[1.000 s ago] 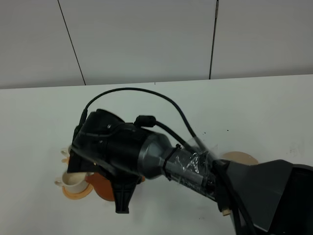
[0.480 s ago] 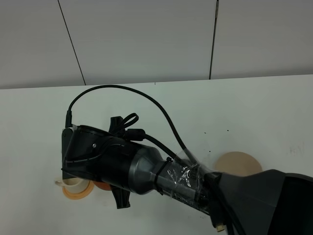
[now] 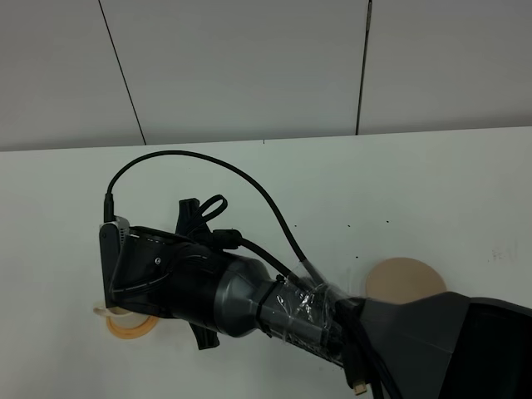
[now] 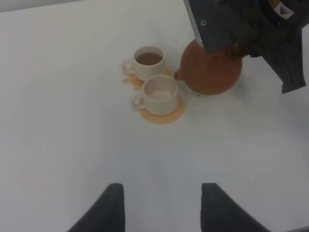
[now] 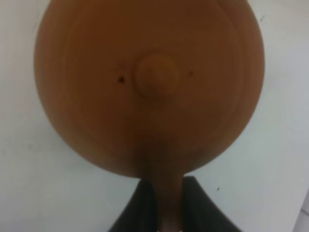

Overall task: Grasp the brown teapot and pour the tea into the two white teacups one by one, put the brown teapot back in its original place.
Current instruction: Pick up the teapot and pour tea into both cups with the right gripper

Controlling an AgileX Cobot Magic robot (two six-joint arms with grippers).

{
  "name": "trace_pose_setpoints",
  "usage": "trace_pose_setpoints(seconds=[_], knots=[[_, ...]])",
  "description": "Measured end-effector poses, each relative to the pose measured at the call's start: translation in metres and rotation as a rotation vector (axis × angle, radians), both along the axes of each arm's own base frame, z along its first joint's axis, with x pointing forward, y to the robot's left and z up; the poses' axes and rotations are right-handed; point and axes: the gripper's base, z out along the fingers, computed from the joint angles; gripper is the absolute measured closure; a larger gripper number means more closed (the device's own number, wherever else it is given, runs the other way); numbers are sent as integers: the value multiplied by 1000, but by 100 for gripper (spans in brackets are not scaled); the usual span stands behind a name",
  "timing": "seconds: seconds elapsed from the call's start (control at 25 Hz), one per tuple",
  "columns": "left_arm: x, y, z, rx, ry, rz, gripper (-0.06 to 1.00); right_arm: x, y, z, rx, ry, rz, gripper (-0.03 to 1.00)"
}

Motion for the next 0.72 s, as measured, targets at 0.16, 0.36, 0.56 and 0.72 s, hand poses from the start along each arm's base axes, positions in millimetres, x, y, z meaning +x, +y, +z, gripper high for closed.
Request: trace_pose_setpoints(seconds=[0.16,0.36,0.56,0.72], knots=[[0,0,0,0,0,0,51,2,1,-1,-3,-30,17,87],[0,0,0,0,0,0,51,5,2,-10,-40,-56,32,87],[0,0,0,0,0,0,51,3,5,-12,-80,-105,62,87],[0,0,0,0,0,0,51,0,7,-11,-88,-122,75,87]])
